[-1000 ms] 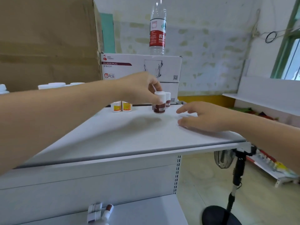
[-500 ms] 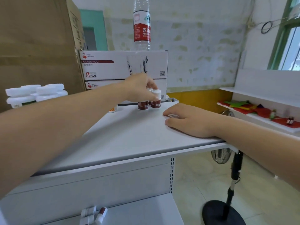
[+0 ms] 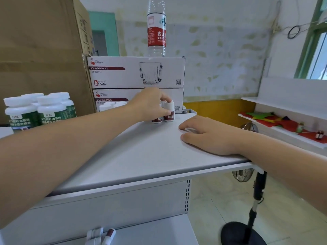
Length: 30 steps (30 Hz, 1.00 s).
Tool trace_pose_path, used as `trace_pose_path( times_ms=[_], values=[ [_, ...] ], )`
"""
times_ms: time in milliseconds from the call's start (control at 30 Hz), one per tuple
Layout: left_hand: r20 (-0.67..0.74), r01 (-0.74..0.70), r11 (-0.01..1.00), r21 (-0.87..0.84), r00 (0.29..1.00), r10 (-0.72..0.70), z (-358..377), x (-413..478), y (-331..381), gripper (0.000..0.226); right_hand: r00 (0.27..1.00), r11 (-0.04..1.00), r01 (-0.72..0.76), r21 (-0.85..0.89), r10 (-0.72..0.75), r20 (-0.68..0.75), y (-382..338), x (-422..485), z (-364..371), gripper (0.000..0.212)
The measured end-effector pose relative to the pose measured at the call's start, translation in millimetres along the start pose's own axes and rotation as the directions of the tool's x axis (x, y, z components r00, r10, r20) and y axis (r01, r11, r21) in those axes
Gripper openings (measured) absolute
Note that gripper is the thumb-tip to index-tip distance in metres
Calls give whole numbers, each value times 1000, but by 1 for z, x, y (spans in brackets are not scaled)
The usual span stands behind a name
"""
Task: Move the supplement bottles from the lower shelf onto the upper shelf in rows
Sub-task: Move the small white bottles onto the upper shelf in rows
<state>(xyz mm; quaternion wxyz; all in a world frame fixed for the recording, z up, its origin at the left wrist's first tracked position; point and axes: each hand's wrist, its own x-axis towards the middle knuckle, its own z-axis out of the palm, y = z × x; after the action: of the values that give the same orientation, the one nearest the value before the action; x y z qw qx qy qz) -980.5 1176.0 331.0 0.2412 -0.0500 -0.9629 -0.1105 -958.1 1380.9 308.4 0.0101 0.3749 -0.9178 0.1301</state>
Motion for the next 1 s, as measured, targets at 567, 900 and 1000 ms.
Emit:
trace_pose_path(
  times_ms=[567, 900, 1000],
  values=[
    [345, -21, 989, 148, 938, -32, -114, -122, -9, 14, 996, 987, -62, -147, 52, -69, -52, -38, -13, 41],
    [246, 27, 990, 141, 967, -62, -189, -289, -51, 11, 994, 979, -60, -195, 42, -98, -149, -116, 15, 39],
    [243, 33, 989, 148, 968, -68, -194, -336, -66, 10, 994, 978, -71, -195, 53, -97, -175, -135, 34, 36]
  ],
)
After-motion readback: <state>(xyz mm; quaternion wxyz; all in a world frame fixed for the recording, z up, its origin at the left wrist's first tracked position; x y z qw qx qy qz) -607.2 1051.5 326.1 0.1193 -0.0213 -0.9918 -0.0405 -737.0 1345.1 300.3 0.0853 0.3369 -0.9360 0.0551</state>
